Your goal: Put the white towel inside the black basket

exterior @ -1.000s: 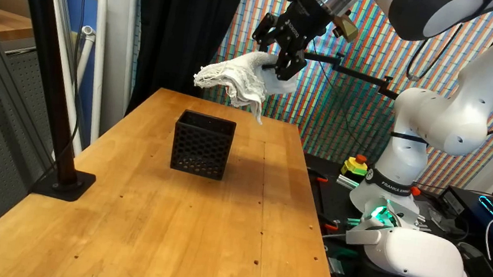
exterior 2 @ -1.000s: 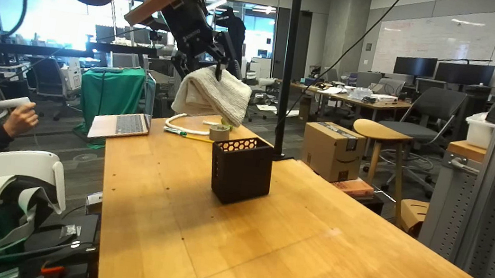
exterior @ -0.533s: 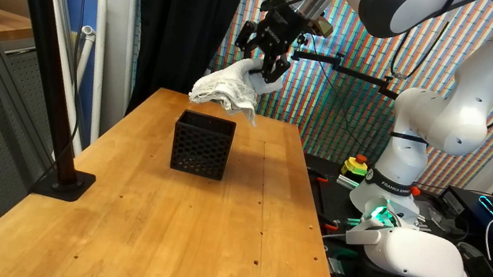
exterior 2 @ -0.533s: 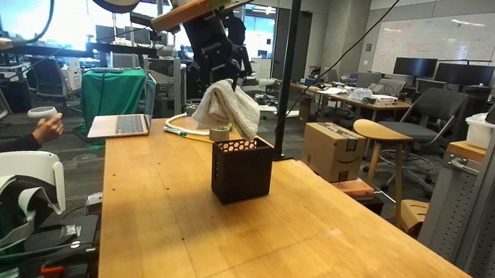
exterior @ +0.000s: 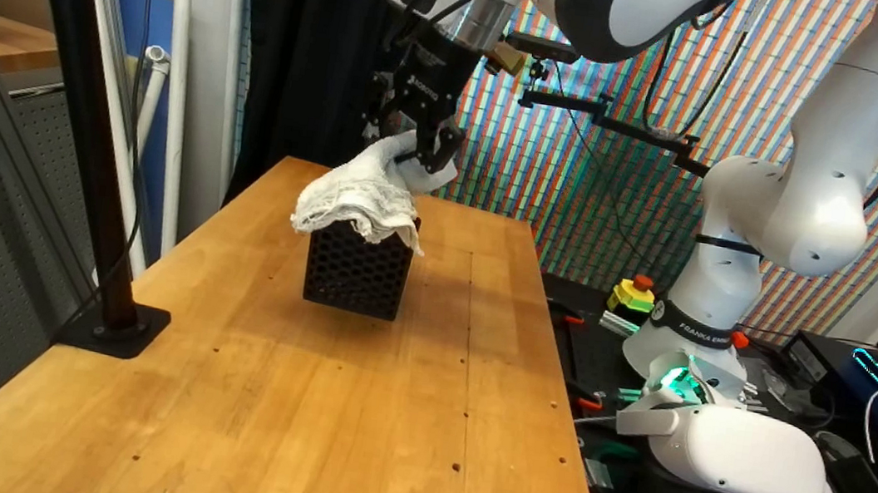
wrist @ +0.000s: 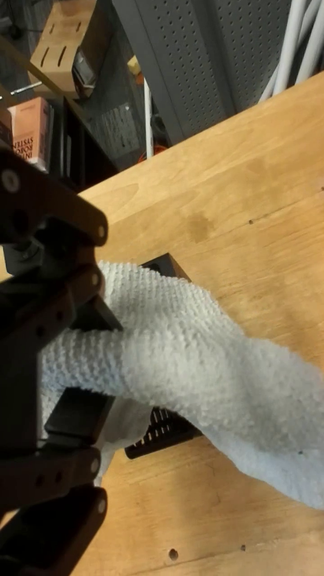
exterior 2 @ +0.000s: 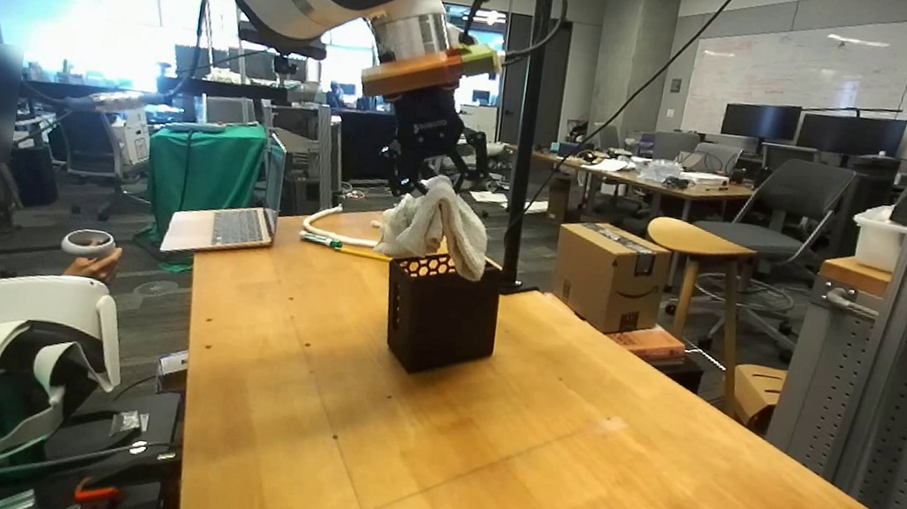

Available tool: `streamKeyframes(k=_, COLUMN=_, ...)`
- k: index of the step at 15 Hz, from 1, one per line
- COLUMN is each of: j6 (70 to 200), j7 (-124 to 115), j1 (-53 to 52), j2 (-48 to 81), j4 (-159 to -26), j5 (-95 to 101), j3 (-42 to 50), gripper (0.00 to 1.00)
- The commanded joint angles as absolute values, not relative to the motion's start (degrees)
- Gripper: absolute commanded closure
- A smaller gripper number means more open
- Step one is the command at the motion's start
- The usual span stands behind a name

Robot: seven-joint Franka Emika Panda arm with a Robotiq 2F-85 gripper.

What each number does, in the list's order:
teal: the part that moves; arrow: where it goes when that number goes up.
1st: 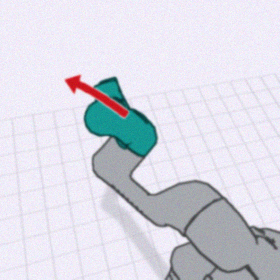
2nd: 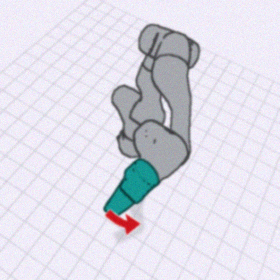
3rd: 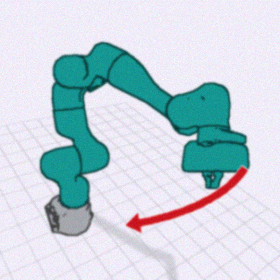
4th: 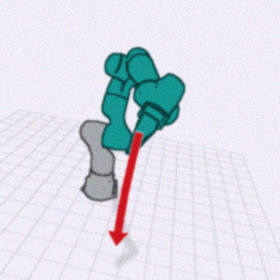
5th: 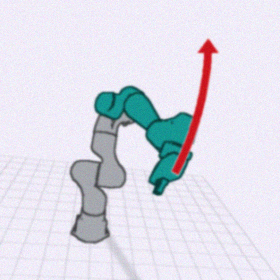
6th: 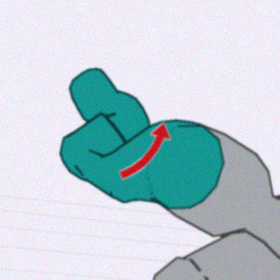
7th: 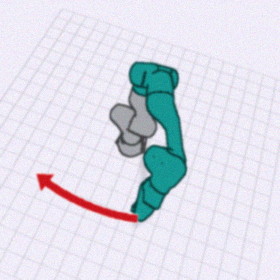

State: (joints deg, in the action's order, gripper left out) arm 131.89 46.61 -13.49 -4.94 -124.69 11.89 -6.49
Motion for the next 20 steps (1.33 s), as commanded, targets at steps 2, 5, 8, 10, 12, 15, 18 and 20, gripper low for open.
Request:
streamKeyframes(k=2, j6=128.94, j7=53.41, j1=-11.08, j2=1.86, j4=-119.38, j5=5.64, j3=-6.72, gripper=0.85)
streamKeyframes(k=5, j6=128.12, j7=55.5, j1=-9.85, j2=4.06, j4=-118.63, j5=3.4, j3=-7.32, gripper=0.85)
streamKeyframes(k=8, j6=127.89, j7=58.05, j1=-9.23, j2=5.3, j4=-118.69, j5=0.67, j3=-8.01, gripper=0.85)
streamKeyframes(k=10, j6=128.02, j7=59.42, j1=-9.1, j2=5.85, j4=-119.19, j5=-0.72, j3=-8.49, gripper=0.84)
streamKeyframes(k=12, j6=127.9, j7=60.27, j1=-9.06, j2=6.48, j4=-119.52, j5=-1.47, j3=-8.91, gripper=0.84)
streamKeyframes(k=15, j6=127.2, j7=59.9, j1=-8.98, j2=7.97, j4=-120.24, j5=-0.25, j3=-9.13, gripper=0.84)
streamKeyframes(k=18, j6=126.52, j7=59.22, j1=-8.68, j2=8.67, j4=-121.0, j5=0.51, j3=-8.97, gripper=0.84)
streamKeyframes(k=20, j6=126.2, j7=58.93, j1=-8.61, j2=8.33, j4=-121.24, j5=0.94, j3=-8.96, gripper=0.84)
